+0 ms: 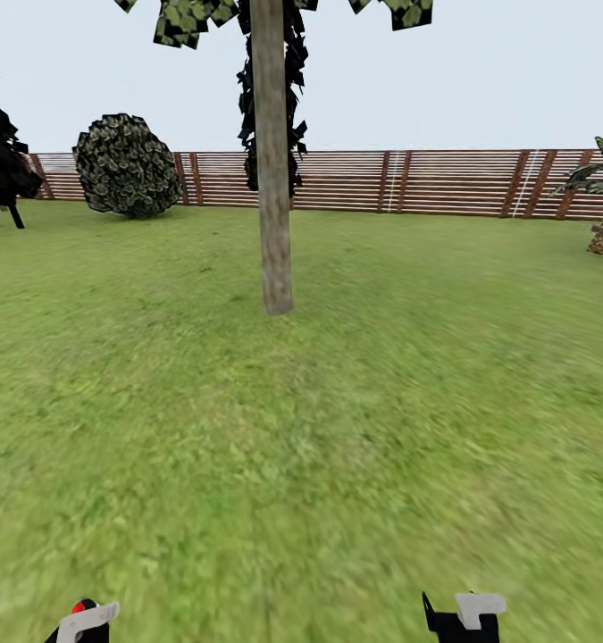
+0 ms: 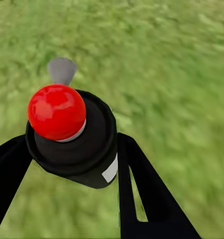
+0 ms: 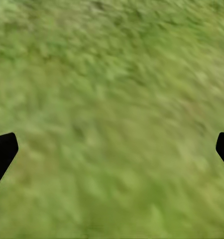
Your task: In the garden, pick up the pesticide atomizer on the floor and spray pesticide onto both trees until each tree trunk is fully covered.
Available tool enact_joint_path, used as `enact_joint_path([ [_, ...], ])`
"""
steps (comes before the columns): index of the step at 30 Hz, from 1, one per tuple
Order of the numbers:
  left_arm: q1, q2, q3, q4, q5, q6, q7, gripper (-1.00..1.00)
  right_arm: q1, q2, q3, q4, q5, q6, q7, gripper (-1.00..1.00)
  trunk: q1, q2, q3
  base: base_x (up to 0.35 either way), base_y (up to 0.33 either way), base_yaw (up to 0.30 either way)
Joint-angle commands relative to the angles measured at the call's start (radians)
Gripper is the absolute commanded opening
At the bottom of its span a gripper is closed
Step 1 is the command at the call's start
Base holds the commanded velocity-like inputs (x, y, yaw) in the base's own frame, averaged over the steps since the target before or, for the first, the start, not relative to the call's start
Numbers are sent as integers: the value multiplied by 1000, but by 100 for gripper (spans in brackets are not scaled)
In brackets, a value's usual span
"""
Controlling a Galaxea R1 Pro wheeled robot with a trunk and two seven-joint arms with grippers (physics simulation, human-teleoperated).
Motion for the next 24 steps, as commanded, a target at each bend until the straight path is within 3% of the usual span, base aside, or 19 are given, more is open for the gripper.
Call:
enact_joint_path([
  [1,-1,0,-1,0,5,-3,0,-100,0,0,0,1,1,-3,-2,100,0,0,-1,338,0,0],
  [24,-1,0,-2,-1,5,-3,0,-100,-1,0,0,1,1,-3,-2,100,0,0,-1,338,0,0],
])
